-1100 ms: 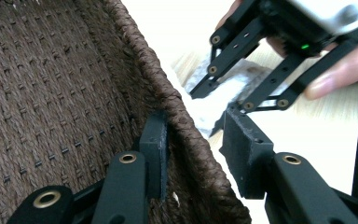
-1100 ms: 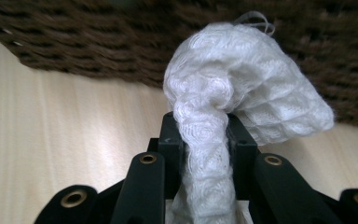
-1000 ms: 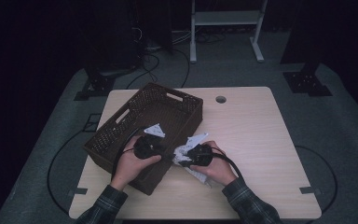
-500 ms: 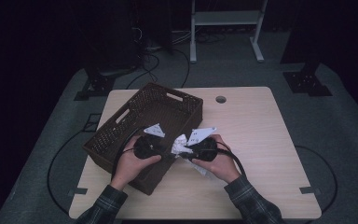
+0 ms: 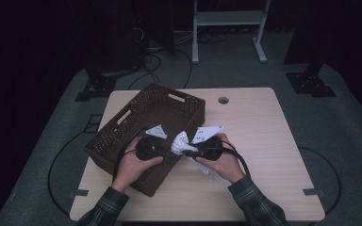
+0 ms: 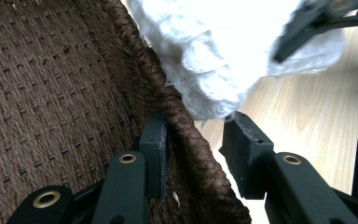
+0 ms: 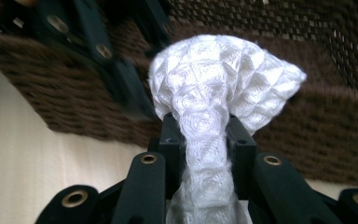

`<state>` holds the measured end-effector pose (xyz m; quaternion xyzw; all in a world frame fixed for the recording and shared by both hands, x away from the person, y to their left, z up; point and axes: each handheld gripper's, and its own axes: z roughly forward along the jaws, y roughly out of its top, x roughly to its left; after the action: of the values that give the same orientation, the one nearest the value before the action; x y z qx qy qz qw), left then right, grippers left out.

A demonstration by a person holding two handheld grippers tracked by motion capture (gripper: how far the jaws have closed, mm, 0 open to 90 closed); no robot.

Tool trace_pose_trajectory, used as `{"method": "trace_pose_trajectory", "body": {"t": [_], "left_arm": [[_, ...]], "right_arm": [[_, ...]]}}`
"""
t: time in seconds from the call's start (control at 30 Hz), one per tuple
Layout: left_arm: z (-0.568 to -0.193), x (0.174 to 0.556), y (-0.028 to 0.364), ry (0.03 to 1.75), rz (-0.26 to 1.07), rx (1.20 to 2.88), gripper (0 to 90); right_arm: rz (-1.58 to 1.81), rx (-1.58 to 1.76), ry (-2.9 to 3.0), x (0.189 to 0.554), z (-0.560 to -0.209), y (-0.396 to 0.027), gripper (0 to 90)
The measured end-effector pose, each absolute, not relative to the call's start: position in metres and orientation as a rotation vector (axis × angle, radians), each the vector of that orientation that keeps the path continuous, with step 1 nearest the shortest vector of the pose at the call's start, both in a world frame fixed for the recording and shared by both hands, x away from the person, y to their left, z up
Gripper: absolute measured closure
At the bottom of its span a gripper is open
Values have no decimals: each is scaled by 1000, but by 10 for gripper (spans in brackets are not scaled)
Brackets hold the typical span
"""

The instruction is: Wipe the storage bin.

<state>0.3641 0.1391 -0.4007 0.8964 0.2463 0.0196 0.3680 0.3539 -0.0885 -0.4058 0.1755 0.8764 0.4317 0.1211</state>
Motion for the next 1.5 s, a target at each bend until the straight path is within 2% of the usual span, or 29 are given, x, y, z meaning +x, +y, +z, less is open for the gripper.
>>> {"method": "trace_pose_trajectory", "body": {"t": [0.67,1.17,1.5], "left_arm": [[-401,364,139,633,50,2302,607],[-400,364,139,626,55,2309,607],[-401,364,139,631,54,2304,607]], "right_arm": [[1049,570,2758,366,-475,-69,727],[1085,484,2786,348,-471,-56,726],[1202,423,2762,333,-447,-56,727]]}}
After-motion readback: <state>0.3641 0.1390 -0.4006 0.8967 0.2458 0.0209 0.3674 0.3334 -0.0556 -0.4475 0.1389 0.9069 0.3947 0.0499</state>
